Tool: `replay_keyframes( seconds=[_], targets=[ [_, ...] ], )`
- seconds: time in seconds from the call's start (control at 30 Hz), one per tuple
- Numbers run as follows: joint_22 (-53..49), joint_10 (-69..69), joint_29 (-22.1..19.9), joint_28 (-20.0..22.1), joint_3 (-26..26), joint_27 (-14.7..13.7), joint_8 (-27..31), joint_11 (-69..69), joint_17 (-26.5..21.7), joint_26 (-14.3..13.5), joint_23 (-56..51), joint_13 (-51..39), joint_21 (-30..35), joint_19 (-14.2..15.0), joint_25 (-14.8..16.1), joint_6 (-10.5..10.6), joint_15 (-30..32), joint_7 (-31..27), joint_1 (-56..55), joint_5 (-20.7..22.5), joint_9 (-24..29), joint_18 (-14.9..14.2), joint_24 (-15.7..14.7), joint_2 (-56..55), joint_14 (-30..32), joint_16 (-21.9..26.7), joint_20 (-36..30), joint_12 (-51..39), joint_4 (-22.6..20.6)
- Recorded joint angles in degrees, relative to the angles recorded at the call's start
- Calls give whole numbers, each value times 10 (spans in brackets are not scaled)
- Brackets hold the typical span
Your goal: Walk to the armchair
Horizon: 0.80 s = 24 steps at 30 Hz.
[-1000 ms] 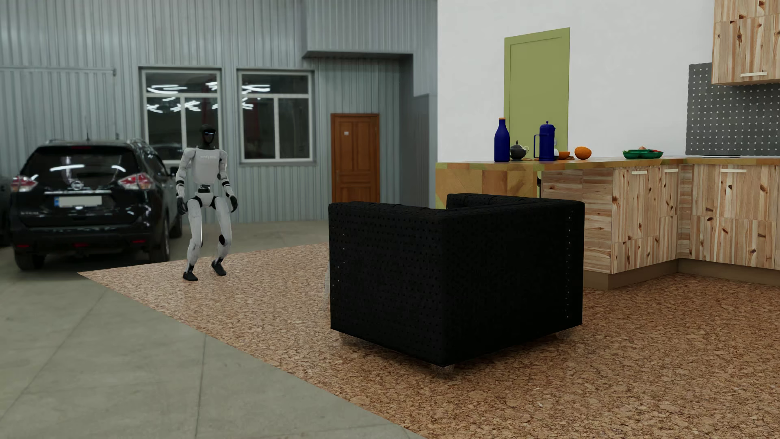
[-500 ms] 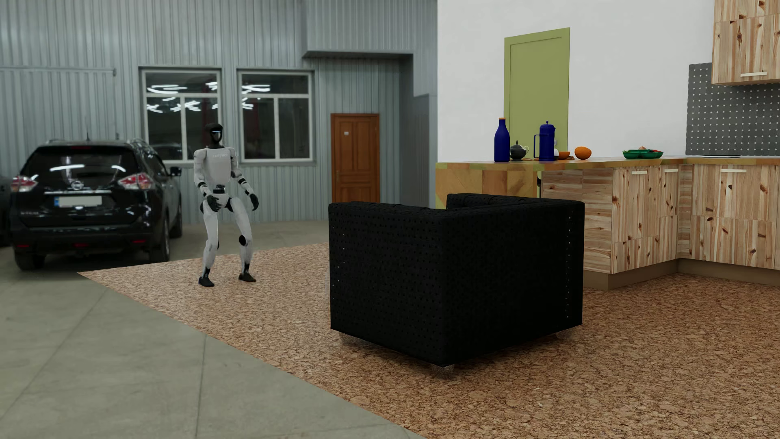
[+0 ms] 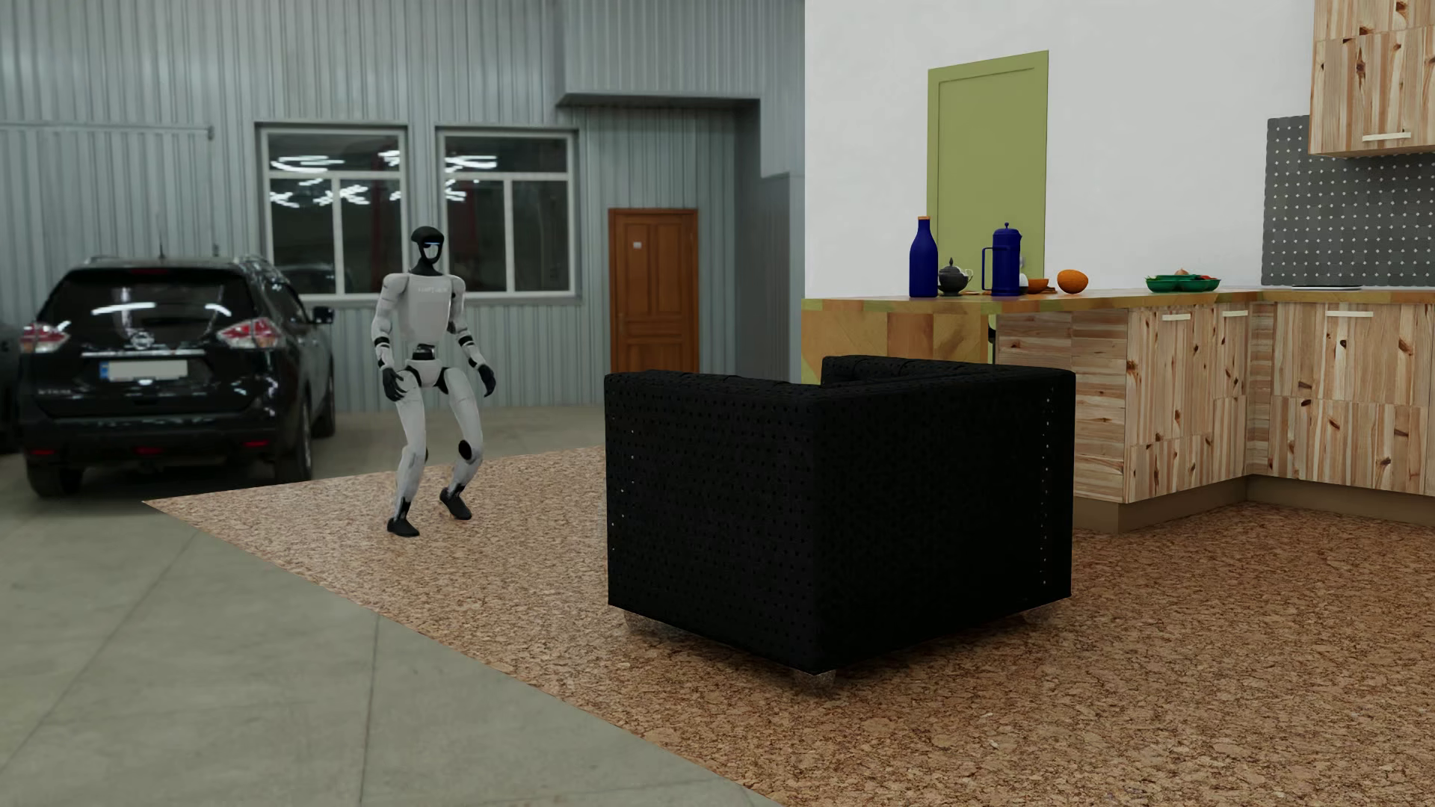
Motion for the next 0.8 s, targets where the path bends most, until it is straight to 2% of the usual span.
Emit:
replay_keyframes(
  seconds=[0.03,0.07,0.1,0.13,0.17,0.2,0.27,0.3,0.33,0.37,0.4,0.43,0.47,0.5,0.53,0.57,0.6,0.63,0.67,0.7,0.73,0.77,0.8],
  targets=[
    [5,42,-11,-16,2,2,-3,-14,-4,13,6,4,-2,4,-6,14,-7,0,-37,-2,-12,40,8,18,73,-1,4,0,-4],
    [10,26,-27,-42,12,7,-3,-42,-2,26,10,1,8,7,-7,35,-8,5,-55,1,-27,47,21,43,37,-17,26,16,-7],
    [-7,-42,-37,-65,14,25,-9,-48,16,42,-17,-8,18,11,-6,52,-18,13,-64,1,-34,23,39,61,-29,-12,29,35,-7],
    [7,-172,-40,-83,8,43,-13,-3,34,47,-41,-30,36,15,-5,63,-31,18,-54,2,-36,-18,57,54,-53,6,39,49,3],
    [53,-181,-33,-84,-7,52,-5,94,63,44,-31,-51,42,15,-9,44,-6,30,-35,-11,-33,-50,69,20,-47,36,31,54,-5],
    [54,-186,-14,-69,-4,48,-8,107,57,43,-27,-34,46,10,-12,34,11,32,-20,-15,-34,-52,64,3,-58,33,12,54,-8],
    [17,-192,35,-46,-13,25,-12,14,37,26,-12,11,20,2,-15,-3,-17,37,8,-26,-38,-57,29,-4,-84,7,17,58,-21],
    [27,-196,46,-44,-18,17,-11,21,21,6,-3,27,16,0,-13,-11,-35,39,27,-24,-36,-61,8,8,-97,3,8,33,-19],
    [13,-201,49,-47,-25,22,-12,19,2,-10,-8,37,10,-3,-9,-12,-48,36,42,-19,-34,-65,-11,20,-109,-8,19,11,-15],
    [17,-197,40,-51,-20,32,-16,4,-8,-28,-5,33,-7,-4,-3,-3,-53,23,52,-12,-27,-60,-25,40,-112,-17,7,-14,-12],
    [17,-162,19,-61,-11,38,-21,-19,-4,-39,-9,17,-8,-4,7,5,-54,14,45,-12,-17,-20,-36,66,-88,-19,1,-20,-16],
    [12,-121,-5,-73,4,37,-23,-48,-1,-42,-10,-4,-5,-2,19,20,-51,7,30,-5,-14,38,-42,90,-63,-22,7,-7,-16],
    [18,-127,-28,-85,22,23,-20,-69,13,-40,-11,-18,0,-1,30,29,-56,8,32,-4,-13,68,-39,113,-62,-10,13,17,-16],
    [29,-181,-45,-93,32,17,-18,-24,30,-30,-26,-36,16,8,35,37,-47,8,48,-3,-11,54,-25,102,-100,13,21,37,-11],
    [54,-233,-55,-88,34,15,-14,52,55,-23,-24,-51,33,22,37,47,-15,4,84,3,-10,-60,-6,75,-125,24,12,58,1],
    [64,-249,-52,-69,33,24,-15,112,53,-12,-34,-42,61,37,39,41,26,6,105,-6,-9,-63,11,43,-130,26,-14,69,-7],
    [49,-246,-33,-44,21,35,-22,100,60,-2,-31,-28,30,48,36,31,7,7,115,-4,-9,-65,19,11,-142,14,-2,75,-8],
    [33,-224,-11,-19,4,43,-26,65,58,9,-22,-16,4,55,32,12,-15,6,123,3,-1,-65,24,-15,-150,6,8,58,-14],
    [-12,-128,10,3,-8,46,-19,33,29,19,-2,-14,-1,44,28,-4,-8,1,89,15,6,-29,28,-29,-136,-14,26,32,-21],
    [4,-13,19,9,-2,44,-18,27,5,16,9,-16,-2,-27,19,-6,-16,2,28,23,5,6,31,-16,-37,-4,1,7,-21],
    [22,41,18,3,-6,34,-21,11,-6,12,5,-12,-9,-49,10,1,-21,4,-22,28,-1,42,29,5,47,0,-12,0,-16],
    [12,30,12,-18,1,6,-19,-11,-9,15,20,-4,-8,-9,3,7,-25,18,-60,25,-14,45,25,26,33,-9,5,14,-13],
    [-8,-28,4,-45,12,3,-25,-26,-1,24,-2,3,7,-16,-3,18,-34,30,-78,22,-18,18,28,54,-13,-15,17,23,-8]
  ],
)
